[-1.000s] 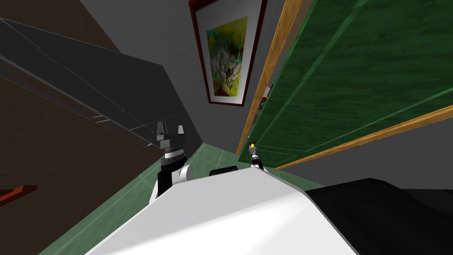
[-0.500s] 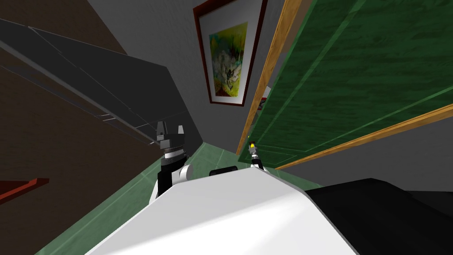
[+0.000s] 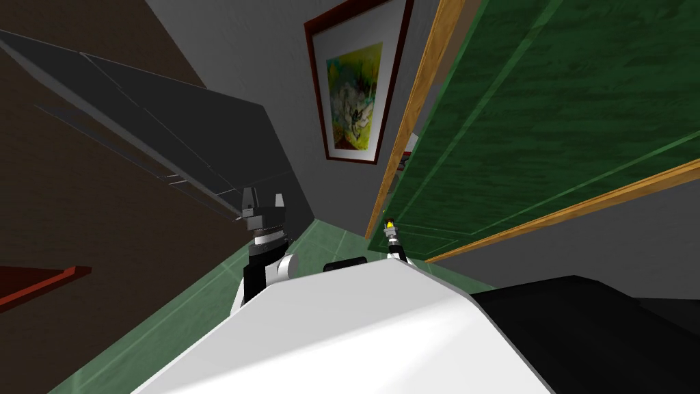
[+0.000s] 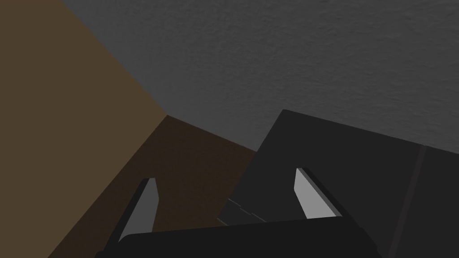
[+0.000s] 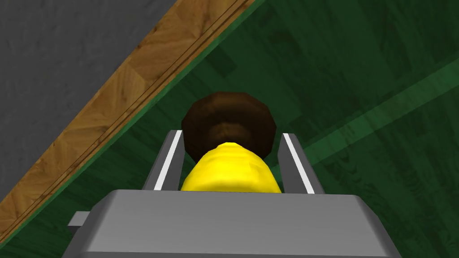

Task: Pull the door open

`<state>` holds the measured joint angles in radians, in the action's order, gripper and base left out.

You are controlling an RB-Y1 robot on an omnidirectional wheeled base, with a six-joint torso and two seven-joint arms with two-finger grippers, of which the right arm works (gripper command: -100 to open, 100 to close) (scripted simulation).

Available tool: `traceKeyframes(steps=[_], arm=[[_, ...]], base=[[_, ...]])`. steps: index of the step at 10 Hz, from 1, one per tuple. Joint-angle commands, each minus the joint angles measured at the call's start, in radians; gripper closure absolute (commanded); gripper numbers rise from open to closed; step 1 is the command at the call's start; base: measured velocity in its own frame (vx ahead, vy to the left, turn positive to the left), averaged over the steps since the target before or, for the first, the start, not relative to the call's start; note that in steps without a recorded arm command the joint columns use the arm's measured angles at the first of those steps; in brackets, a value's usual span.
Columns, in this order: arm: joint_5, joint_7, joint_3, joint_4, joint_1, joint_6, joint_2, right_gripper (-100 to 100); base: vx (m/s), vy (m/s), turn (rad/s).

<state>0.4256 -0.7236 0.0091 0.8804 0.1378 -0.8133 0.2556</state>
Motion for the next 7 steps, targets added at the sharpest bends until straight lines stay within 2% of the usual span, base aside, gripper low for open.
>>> traceKeyframes(steps=[1,3,4,7], arm=[[0.010,-0.050,0.005,-0.006,0.001,0.008,-0.003,100],[0.016,-0.102,0.008,-0.007,-0.002,0.008,-0.002,100],[0.016,-0.106,0.008,-0.007,-0.002,0.008,-0.002,100],[0.027,-0.187,0.014,-0.010,-0.007,0.008,0.000,100]], base=[[-0.044,-0.011,0.042],[-0.032,-0.011,0.024],[-0.024,-0.004,0.013],[-0.031,-0.008,0.027]])
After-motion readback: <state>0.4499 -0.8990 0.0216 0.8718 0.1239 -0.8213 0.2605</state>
